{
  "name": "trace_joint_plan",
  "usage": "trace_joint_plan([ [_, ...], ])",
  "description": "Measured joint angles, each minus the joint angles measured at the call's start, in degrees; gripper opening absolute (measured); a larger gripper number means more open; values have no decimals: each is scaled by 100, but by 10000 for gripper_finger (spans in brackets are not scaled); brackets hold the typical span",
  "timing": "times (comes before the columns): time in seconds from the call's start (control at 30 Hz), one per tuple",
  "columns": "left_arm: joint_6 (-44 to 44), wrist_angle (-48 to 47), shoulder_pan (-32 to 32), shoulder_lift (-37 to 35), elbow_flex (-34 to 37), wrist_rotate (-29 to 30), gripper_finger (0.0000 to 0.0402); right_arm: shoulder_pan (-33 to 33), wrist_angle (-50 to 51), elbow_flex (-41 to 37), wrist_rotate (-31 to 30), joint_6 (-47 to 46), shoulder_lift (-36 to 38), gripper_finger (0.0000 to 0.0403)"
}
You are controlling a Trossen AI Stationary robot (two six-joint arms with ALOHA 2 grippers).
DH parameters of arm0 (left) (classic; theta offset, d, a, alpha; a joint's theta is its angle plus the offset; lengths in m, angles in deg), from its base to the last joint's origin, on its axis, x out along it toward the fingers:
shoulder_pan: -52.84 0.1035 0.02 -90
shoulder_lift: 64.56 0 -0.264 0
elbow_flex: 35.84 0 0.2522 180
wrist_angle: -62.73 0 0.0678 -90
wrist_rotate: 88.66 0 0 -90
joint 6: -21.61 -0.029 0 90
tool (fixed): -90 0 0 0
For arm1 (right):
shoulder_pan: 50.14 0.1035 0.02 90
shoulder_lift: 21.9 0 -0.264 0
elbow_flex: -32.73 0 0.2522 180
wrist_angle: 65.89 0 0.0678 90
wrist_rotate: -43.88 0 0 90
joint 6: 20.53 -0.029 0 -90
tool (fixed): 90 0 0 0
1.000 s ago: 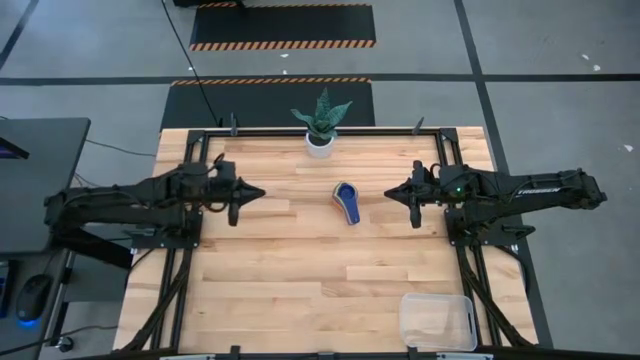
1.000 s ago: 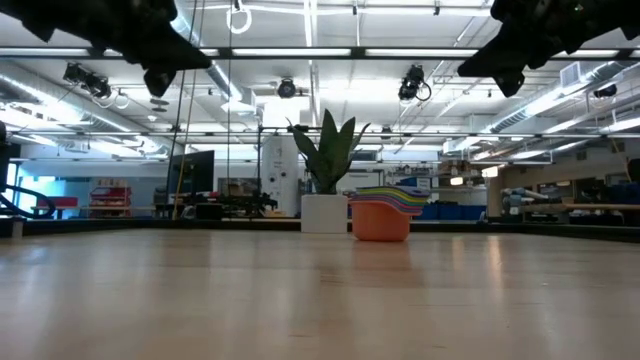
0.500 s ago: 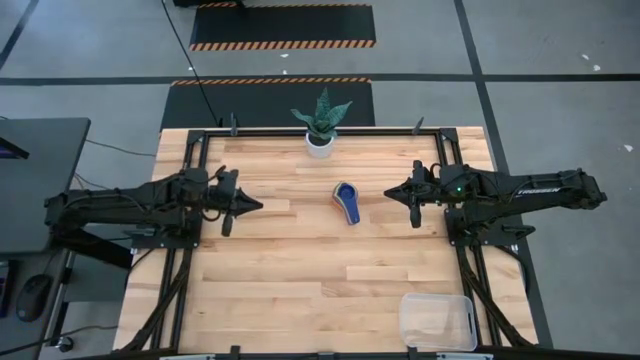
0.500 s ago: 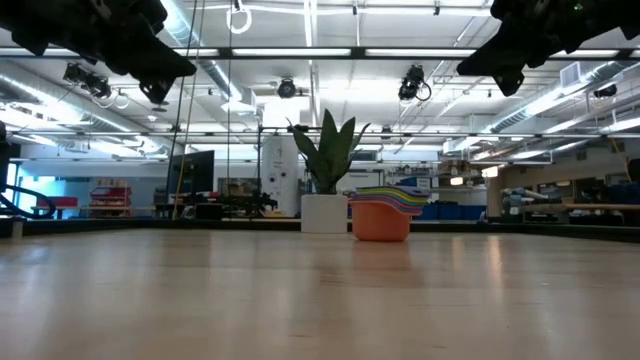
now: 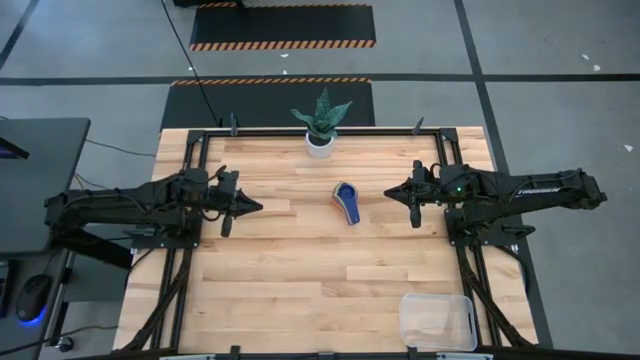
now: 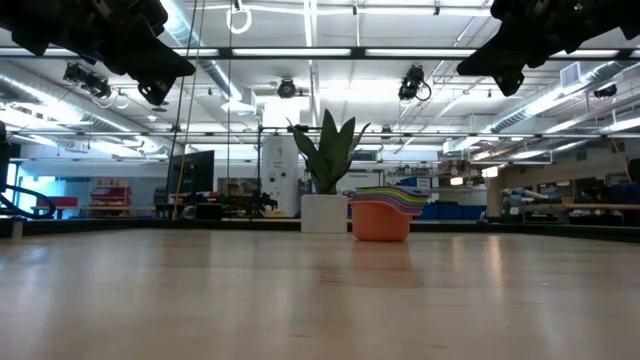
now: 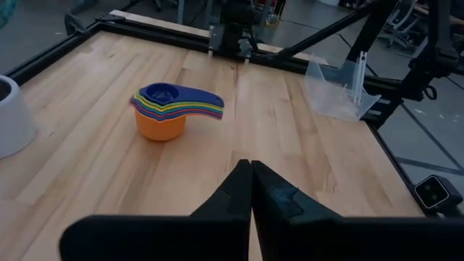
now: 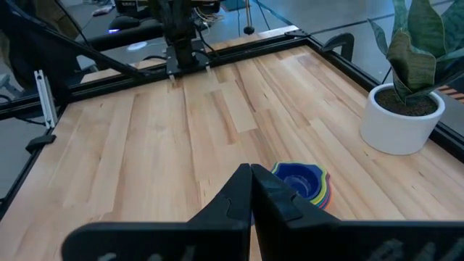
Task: Nest measuring cups in basket
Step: Put the nested measuring cups into the transparent bin
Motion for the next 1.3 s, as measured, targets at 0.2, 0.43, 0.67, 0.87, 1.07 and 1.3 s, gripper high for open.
trace_joint_plan([
  [0.2,0,1,-1,0,-2,0,13,-2,2,0,0,0,0,12],
  [0.43,0,1,0,0,-2,2,13,0,0,0,0,0,0,12],
  [0.67,0,1,-1,0,-4,2,13,-2,-174,0,0,-7,0,12],
  [0.87,0,3,-1,0,-4,2,13,-2,-409,-2,2,-505,2,12],
  [1.07,0,2,-1,0,-4,2,13,-2,-509,-2,-4,-459,-31,12],
  [1.3,0,3,1,0,-9,3,13,-81,-862,-2,-28,-484,-791,12],
])
